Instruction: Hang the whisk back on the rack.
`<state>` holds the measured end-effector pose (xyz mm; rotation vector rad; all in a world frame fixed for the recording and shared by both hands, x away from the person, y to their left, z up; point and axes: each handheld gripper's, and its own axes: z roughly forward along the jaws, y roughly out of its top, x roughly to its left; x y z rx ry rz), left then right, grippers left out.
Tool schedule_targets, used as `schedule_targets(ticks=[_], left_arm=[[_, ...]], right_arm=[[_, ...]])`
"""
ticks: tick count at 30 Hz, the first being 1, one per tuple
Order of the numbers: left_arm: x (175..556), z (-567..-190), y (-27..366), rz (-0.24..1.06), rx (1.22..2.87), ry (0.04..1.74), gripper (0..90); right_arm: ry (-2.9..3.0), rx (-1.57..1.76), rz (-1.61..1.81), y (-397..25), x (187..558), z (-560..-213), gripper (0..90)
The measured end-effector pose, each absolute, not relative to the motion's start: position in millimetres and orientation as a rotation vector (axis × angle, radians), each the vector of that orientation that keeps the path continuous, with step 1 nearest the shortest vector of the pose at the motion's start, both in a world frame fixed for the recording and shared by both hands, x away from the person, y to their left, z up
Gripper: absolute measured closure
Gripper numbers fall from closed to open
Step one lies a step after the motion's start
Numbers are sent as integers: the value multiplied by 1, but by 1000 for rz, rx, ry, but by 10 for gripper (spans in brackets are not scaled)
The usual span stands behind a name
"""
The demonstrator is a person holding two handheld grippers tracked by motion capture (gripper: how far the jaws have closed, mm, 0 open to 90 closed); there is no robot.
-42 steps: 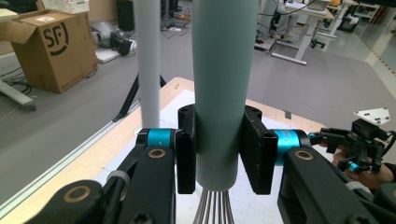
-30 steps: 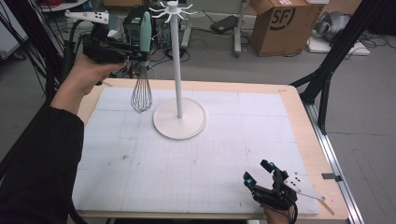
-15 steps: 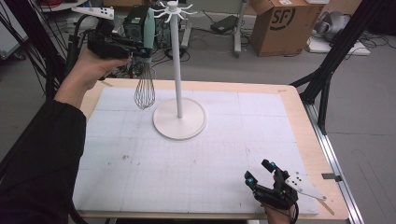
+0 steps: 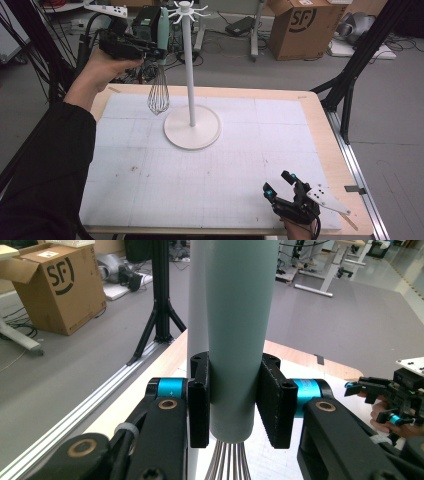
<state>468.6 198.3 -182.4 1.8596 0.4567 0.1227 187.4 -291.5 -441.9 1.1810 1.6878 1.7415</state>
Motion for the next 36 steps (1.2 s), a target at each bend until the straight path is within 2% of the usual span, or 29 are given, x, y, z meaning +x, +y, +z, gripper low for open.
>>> schedule_targets(ticks=[12, 20, 22, 29, 36], left_arm=[[470, -197, 191, 137, 1814, 465, 684], [467, -197, 191, 181, 1800, 481, 510], [466, -198, 190, 191, 1814, 500, 412], [464, -215, 198, 191, 1774, 511, 347], [449, -231, 211, 213, 1685, 479, 331]], right_arm=[[1680, 1157, 1743, -291, 186, -440, 149], [1683, 1150, 1750, -291, 184, -439, 149], [1681, 1151, 1752, -291, 184, -439, 149], [1683, 1148, 1755, -291, 184, -439, 149], [1684, 1154, 1756, -291, 184, -439, 149]])
